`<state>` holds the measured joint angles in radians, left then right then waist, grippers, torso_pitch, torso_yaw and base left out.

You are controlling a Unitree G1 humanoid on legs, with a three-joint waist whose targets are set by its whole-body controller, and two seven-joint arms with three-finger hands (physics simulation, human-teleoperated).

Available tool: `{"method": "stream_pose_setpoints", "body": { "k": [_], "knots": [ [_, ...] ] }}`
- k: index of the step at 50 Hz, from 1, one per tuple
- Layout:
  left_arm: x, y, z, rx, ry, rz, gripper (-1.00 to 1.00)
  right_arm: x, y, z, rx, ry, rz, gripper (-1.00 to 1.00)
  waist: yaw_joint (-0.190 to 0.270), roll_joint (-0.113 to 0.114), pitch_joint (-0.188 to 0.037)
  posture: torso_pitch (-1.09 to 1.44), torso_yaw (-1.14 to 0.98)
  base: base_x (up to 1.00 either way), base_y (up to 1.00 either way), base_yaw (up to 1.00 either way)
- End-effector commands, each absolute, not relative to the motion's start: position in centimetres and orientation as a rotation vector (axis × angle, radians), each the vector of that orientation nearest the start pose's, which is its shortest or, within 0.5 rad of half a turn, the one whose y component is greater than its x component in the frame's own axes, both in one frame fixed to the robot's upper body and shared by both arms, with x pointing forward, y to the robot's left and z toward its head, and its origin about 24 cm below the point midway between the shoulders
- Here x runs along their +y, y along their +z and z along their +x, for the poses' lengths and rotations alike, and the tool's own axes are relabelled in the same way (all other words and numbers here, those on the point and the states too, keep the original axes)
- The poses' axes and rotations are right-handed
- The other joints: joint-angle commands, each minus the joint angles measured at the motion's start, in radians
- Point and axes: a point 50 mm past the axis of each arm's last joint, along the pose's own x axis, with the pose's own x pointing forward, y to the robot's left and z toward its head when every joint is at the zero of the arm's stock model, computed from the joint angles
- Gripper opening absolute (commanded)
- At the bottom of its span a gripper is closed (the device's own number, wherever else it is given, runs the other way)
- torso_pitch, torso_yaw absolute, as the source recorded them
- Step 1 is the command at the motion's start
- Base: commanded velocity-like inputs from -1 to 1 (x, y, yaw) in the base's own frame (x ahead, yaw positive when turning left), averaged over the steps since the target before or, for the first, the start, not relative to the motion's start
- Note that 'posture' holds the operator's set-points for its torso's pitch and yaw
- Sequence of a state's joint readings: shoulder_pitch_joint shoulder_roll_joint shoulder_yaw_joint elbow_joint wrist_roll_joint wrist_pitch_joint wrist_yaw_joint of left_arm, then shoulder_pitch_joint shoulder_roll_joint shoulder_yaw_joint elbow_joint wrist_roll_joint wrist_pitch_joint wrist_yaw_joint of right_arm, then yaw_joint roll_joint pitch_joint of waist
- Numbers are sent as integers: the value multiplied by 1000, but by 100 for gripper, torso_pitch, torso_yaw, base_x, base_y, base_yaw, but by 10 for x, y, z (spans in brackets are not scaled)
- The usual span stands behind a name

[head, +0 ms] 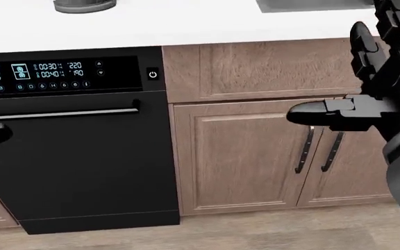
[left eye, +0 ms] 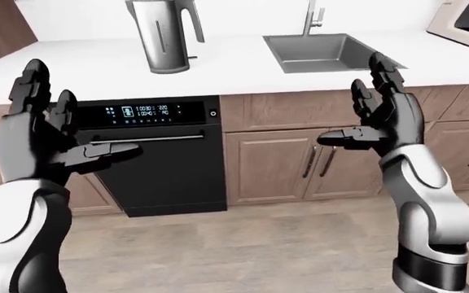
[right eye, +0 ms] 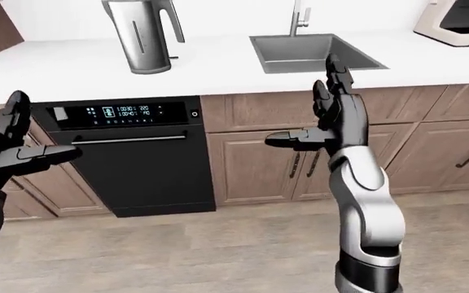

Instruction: Press the button to open the lid of the electric kettle.

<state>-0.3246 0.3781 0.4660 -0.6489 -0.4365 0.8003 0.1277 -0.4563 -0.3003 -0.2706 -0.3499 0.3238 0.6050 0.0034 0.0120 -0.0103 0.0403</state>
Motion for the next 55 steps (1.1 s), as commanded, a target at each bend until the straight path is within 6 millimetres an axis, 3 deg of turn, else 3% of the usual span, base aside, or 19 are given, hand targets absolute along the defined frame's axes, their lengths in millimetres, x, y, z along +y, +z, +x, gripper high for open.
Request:
{"method": "stream_pose_setpoints", "body": {
  "k": [1, 3, 4, 9, 13, 16, 17, 19, 24, 27, 30, 37, 41, 42, 43, 49, 53, 54, 55],
  "knots": [
    [242, 238, 240, -337, 198, -7, 100, -211, 223, 292, -315, -18, 31, 100, -2, -6, -14, 0, 0, 17, 6, 0],
    [242, 239, 239, -342, 198, -4, 100, -211, 224, 292, -316, -18, 32, 100, 0, -51, -18, 0, 0, 17, 6, 0],
    [242, 239, 239, -343, 197, -3, 100, -211, 224, 292, -316, -17, 32, 100, -12, -10, -18, 0, 0, 18, 7, 0],
    [242, 240, 239, -350, 195, -7, 100, -211, 224, 292, -315, -17, 32, 100, -13, -16, -19, 0, 0, 17, 7, 0],
    [243, 239, 238, -349, 199, -8, 100, -211, 224, 292, -315, -16, 32, 100, -21, 32, -4, 0, 0, 17, 6, 0],
    [244, 238, 238, -346, 204, -9, 100, -211, 224, 292, -315, -15, 31, 100, -26, 122, -31, 0, 0, 17, 6, 0],
    [244, 238, 238, -346, 205, -9, 100, -211, 224, 292, -315, -15, 30, 100, -14, 78, -20, 0, 0, 17, 6, 0],
    [244, 238, 238, -346, 208, -9, 100, -210, 224, 292, -315, -14, 29, 100, -13, 88, -15, 0, 0, 17, 8, 0],
    [245, 238, 238, -348, 215, -9, 100, -210, 223, 292, -310, -15, 31, 100, -5, 33, -10, 0, 0, 18, 13, 0],
    [246, 239, 238, -348, 216, -9, 100, -210, 223, 292, -305, -16, 34, 100, 0, -47, -11, 0, 0, 17, 25, 0],
    [245, 240, 238, -351, 216, -7, 100, -210, 223, 292, -307, -13, 35, 100, -10, -42, -16, 0, 0, 17, 26, 0],
    [246, 241, 238, -351, 217, -10, 100, -210, 225, 292, -307, -18, 37, 100, -26, 18, -7, 0, 0, 17, 26, 0],
    [247, 242, 238, -353, 220, -9, 100, -210, 226, 292, -307, -20, 37, 100, -29, 139, -39, 0, 0, 17, 29, 0],
    [247, 243, 238, -353, 221, -10, 100, -210, 226, 292, -308, -19, 37, 100, -22, 82, -25, 0, 0, 17, 31, 0],
    [247, 242, 238, -353, 221, -9, 100, -210, 226, 292, -307, -19, 37, 100, -24, 98, -18, 0, 0, 18, 34, 0],
    [248, 241, 238, -349, 221, -10, 100, -210, 225, 293, -305, -21, 38, 100, -9, 28, -8, 0, 0, 17, 35, 0],
    [248, 241, 238, -350, 222, -8, 100, -210, 226, 292, -306, -22, 39, 100, -3, -56, -21, 0, 0, 18, 35, 0],
    [248, 241, 238, -350, 222, -7, 100, -210, 226, 292, -306, -21, 38, 100, -19, -16, -14, 0, 0, 17, 35, 0],
    [248, 241, 238, -350, 222, -6, 100, -210, 225, 292, -306, -21, 39, 100, -12, -37, -16, 0, 0, 19, 35, 0]
  ]
}}
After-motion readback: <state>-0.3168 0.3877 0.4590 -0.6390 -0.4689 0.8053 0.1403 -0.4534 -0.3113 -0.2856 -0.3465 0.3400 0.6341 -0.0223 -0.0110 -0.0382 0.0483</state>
